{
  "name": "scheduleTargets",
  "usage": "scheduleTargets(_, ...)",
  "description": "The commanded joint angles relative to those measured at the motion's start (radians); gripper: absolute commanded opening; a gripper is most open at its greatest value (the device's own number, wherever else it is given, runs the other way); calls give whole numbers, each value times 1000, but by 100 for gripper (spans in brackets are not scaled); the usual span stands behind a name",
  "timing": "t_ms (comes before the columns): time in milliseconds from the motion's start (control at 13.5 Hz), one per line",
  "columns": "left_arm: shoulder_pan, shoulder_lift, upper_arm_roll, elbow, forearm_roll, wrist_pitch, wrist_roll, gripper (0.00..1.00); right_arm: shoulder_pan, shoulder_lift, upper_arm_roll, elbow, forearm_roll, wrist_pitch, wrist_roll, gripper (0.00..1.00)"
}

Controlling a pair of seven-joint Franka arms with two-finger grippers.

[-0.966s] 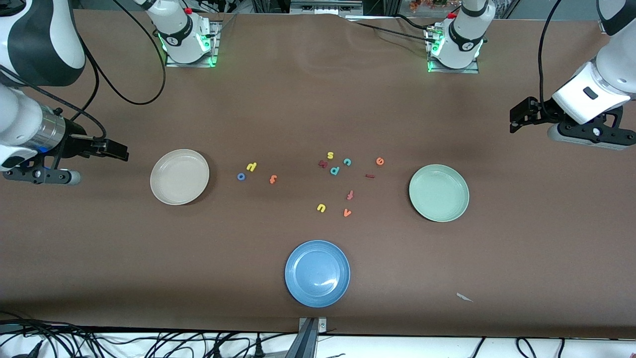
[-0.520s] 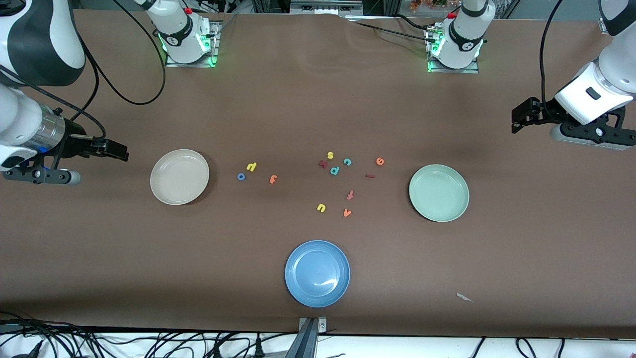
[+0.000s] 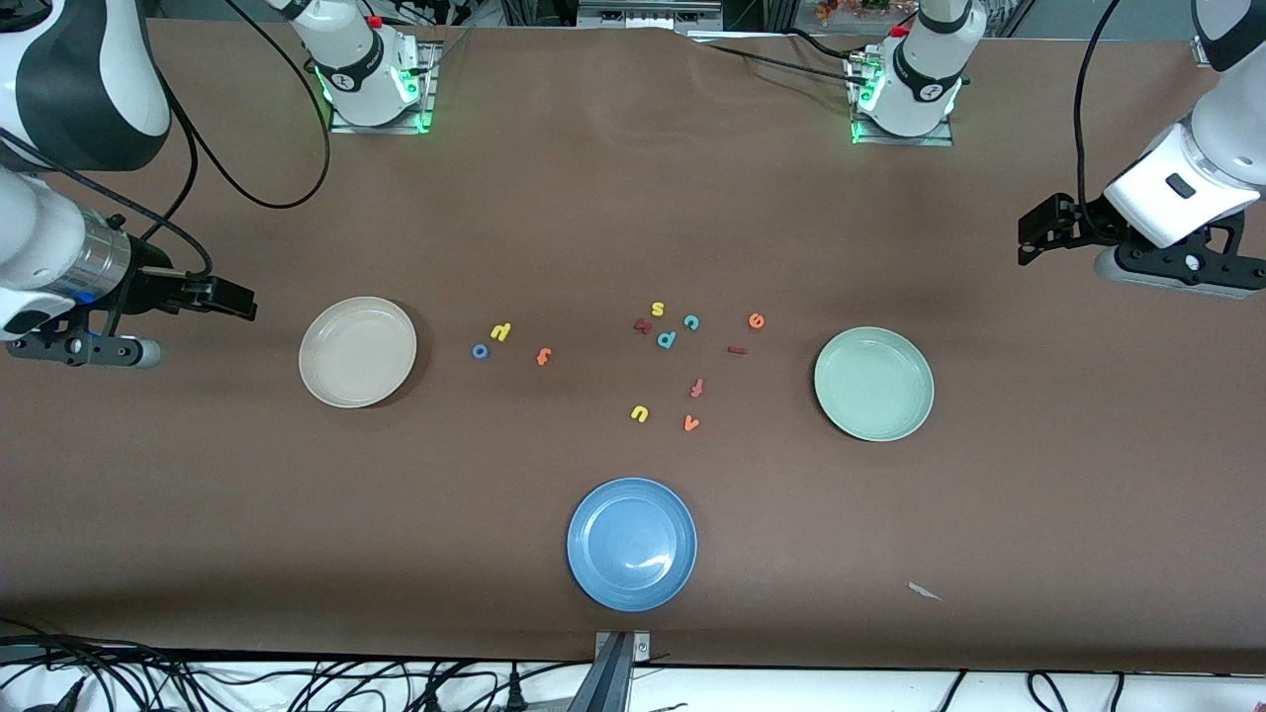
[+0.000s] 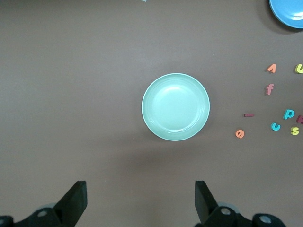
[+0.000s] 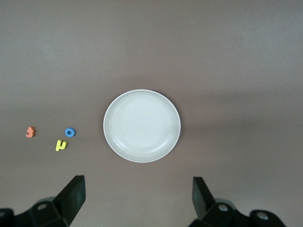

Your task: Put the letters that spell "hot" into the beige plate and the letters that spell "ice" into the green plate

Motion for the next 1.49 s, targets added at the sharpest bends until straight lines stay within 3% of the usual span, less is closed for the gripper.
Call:
scheduleTargets(0,7,-1,-4,11,13,-2,16,100,1,-20,1,-8,-2,-11,3,100)
scheduleTargets(1412,39,42,-8,23,-13,68,25,100,1,-22,2,-11,-1,-11,3,100)
